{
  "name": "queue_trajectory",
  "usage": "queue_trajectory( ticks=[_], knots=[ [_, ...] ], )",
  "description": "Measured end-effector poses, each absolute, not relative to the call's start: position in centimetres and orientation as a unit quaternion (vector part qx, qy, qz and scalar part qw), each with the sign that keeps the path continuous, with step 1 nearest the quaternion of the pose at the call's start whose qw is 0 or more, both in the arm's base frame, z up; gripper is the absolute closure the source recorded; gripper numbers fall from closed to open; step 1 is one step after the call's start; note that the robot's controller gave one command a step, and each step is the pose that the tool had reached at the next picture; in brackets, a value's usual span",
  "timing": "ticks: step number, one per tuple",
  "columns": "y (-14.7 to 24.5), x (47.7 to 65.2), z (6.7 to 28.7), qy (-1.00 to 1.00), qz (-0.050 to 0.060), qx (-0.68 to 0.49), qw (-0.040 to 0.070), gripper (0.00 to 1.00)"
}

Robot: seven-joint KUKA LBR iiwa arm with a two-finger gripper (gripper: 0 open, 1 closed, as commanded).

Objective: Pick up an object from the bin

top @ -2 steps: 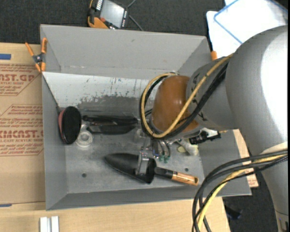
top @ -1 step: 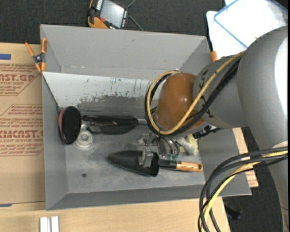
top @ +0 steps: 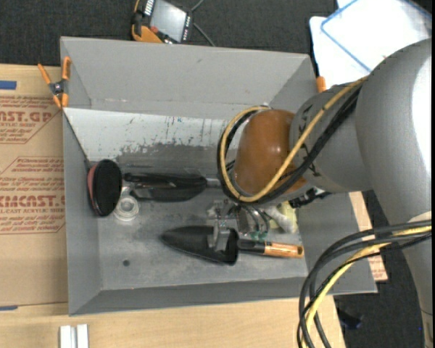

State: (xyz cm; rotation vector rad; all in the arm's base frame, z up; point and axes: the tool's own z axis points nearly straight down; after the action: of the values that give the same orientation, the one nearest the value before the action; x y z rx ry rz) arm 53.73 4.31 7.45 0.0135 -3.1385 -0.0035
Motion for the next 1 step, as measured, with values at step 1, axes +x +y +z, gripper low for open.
queue_trajectory(
  ticks=[1],
  knots=[
    [4.31,53.72,7.51,-1.000,-0.001,0.004,0.002,1.00]
  ],
)
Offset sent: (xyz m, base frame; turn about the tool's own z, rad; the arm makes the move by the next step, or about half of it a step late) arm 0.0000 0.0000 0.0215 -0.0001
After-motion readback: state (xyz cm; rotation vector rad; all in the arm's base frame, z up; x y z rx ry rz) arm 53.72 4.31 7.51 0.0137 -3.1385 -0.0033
